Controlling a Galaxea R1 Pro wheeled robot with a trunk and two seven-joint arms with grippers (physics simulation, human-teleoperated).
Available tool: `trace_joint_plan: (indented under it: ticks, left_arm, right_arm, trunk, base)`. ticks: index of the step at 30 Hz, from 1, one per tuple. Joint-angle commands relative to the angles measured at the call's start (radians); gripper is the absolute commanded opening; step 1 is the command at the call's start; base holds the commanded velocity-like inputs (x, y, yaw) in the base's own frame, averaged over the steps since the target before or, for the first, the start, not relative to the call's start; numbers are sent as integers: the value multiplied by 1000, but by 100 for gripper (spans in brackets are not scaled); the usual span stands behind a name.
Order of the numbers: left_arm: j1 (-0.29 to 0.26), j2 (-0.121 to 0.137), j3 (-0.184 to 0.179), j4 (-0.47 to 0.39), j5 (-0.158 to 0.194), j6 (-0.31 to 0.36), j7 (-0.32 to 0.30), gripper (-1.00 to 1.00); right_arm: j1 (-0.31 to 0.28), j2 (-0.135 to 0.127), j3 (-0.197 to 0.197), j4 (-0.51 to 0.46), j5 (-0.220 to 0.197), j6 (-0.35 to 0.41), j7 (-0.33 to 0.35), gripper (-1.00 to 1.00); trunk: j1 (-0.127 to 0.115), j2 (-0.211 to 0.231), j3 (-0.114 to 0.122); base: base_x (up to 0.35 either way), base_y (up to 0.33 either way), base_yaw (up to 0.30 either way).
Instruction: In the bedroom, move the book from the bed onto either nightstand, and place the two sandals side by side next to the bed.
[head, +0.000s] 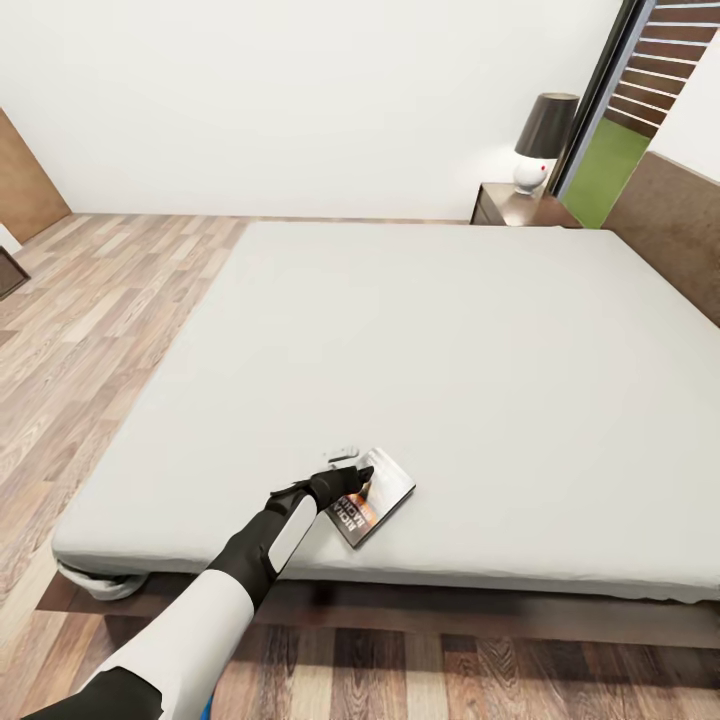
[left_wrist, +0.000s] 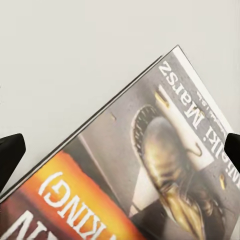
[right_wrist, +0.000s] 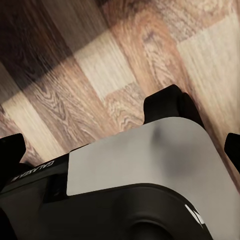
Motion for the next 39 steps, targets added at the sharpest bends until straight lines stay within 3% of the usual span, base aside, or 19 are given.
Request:
trace_joint_plan:
  ticks: [1, 39]
  left_arm:
    - [0, 0, 0, -1, 4, 4, 0, 100]
    - [0, 0, 0, 0, 4, 4, -1, 100]
  right_arm:
    - [-1, 0, -5, 3, -4, 2, 5, 100]
    - [-1, 0, -5, 3, -4, 2, 5, 100]
  trunk:
    - [0, 0, -1]
    - [0, 0, -1]
  base:
    - [-18, 0, 0]
    - [-37, 0, 0]
